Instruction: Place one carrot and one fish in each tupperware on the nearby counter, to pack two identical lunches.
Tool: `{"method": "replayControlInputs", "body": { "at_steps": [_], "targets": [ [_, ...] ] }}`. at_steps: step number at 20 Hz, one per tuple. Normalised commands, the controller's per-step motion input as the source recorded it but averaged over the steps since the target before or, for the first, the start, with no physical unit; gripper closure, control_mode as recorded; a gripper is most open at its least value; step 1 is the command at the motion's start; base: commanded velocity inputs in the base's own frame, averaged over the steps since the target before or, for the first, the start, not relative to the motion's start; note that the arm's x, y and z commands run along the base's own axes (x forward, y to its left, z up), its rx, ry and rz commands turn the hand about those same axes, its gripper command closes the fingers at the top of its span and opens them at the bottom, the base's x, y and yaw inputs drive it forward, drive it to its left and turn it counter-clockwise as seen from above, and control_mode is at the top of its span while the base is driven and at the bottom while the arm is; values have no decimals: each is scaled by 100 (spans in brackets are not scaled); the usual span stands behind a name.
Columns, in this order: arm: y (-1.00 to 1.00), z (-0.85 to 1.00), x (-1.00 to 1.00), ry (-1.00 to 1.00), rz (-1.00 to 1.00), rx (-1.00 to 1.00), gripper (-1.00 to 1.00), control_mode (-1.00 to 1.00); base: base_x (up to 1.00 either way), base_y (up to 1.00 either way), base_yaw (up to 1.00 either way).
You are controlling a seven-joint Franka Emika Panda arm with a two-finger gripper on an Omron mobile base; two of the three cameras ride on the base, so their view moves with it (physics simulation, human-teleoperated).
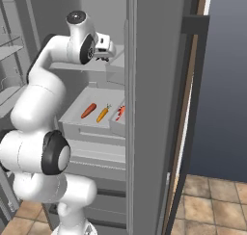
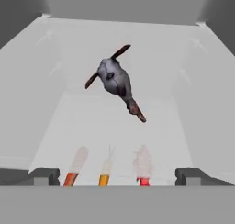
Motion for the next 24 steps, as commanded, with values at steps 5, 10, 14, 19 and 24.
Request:
{"method": "replayControlInputs", "body": {
  "at_steps": [5,10,14,19,24],
  "targets": [
    [0,-8,51,0,0,0,-100,-100,0,0,0],
    [0,-3,49,0,0,0,-100,-100,0,0,0],
    [0,-3,47,0,0,0,-100,-100,0,0,0],
    [0,-9,47,0,0,0,-100,-100,0,0,0],
    [0,-13,47,0,0,0,-100,-100,0,0,0]
  ]
}}
